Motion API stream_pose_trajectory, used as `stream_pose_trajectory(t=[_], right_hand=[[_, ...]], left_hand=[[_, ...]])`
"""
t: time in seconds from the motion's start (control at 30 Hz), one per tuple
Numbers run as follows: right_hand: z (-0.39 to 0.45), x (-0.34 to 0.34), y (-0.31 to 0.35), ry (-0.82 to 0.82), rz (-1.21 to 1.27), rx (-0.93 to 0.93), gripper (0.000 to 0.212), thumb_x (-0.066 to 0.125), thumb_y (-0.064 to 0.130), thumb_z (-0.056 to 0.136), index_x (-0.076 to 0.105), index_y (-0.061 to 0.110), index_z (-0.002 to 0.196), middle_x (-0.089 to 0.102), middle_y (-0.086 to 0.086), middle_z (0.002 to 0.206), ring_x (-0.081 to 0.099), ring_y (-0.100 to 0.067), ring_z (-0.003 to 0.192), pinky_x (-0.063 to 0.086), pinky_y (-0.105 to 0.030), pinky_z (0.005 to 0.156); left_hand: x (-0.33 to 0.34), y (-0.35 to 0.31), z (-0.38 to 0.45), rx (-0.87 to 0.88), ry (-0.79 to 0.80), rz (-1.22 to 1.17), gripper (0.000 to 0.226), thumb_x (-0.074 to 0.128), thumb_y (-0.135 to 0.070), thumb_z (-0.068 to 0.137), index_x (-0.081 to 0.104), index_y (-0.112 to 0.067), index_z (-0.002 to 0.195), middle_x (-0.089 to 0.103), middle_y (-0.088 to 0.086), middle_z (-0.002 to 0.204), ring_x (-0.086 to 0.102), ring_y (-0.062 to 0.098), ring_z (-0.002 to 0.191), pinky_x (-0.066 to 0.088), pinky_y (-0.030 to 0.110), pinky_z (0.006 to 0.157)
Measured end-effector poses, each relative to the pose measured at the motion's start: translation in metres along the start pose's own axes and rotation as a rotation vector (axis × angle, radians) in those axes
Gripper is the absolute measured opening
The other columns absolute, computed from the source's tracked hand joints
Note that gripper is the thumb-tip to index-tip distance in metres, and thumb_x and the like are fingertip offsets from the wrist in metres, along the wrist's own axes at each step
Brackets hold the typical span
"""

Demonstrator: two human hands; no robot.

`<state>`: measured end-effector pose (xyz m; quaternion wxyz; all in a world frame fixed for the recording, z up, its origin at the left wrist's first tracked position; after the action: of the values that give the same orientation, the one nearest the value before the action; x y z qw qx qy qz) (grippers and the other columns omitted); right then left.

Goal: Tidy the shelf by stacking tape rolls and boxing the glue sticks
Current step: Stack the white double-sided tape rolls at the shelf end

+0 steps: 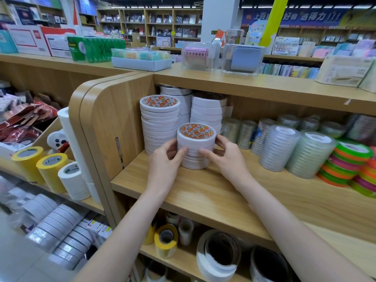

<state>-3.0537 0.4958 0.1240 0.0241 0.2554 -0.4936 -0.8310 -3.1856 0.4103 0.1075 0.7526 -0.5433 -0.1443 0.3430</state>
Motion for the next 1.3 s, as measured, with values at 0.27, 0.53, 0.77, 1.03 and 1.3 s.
stream_pose_trajectory(t=[0.27,0.53,0.77,1.03,1.3], right_hand=[[0.003,0.003,-0.002,-0.007,0.042,0.015,0.049,0.072,0.026,0.077,0.054,0.015,0.122,0.059,0.008,0.109,0.059,-0.007,0.103,0.049,-0.030,0.092],[0.004,-0.013,0.007,0.031,-0.213,-0.018,0.059,0.066,0.036,0.081,0.045,0.010,0.129,0.055,-0.003,0.130,0.051,-0.014,0.120,0.036,-0.019,0.096],[0.045,-0.002,0.085,0.142,-0.505,-0.468,0.047,0.059,0.014,0.088,0.045,0.017,0.133,0.042,-0.004,0.139,0.045,-0.020,0.120,0.038,-0.032,0.102],[0.088,0.033,0.106,0.462,-0.736,-0.429,0.027,0.063,0.012,0.085,0.061,0.008,0.112,0.062,-0.008,0.111,0.054,-0.013,0.088,0.041,-0.022,0.073],[0.091,0.022,0.107,0.498,-0.419,-0.281,0.009,0.070,0.011,0.080,0.066,0.014,0.087,0.063,0.004,0.073,0.060,-0.005,0.058,0.045,-0.009,0.054]], left_hand=[[-0.004,-0.004,0.005,0.009,0.017,-0.050,0.031,0.065,-0.014,0.086,0.063,-0.044,0.078,0.066,-0.029,0.074,0.065,-0.002,0.084,0.054,0.041,0.086],[-0.016,-0.004,0.006,0.051,-0.032,0.148,0.017,0.062,-0.018,0.088,0.070,-0.014,0.103,0.066,-0.014,0.088,0.062,-0.003,0.081,0.043,0.003,0.074],[-0.047,-0.010,0.015,0.293,-0.252,0.337,0.039,0.057,-0.001,0.086,0.056,-0.008,0.124,0.052,0.003,0.119,0.055,0.013,0.103,0.050,0.032,0.089],[-0.054,-0.002,0.011,0.353,-0.043,0.521,0.064,0.056,-0.003,0.087,0.030,-0.013,0.145,0.024,-0.001,0.152,0.039,0.015,0.131,0.039,0.034,0.106],[-0.052,0.001,0.011,0.398,0.004,0.612,0.077,0.054,-0.007,0.090,0.008,-0.022,0.149,0.002,-0.005,0.156,0.021,0.008,0.137,0.023,0.016,0.104]])
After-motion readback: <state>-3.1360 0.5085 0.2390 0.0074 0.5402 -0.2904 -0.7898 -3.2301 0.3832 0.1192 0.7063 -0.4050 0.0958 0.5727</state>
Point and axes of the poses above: each hand's wrist, its own z-axis towards the middle knuckle, its own x-axis out of the palm, y = z × x, the point moved 1 cm from there along z, towards the middle knuckle
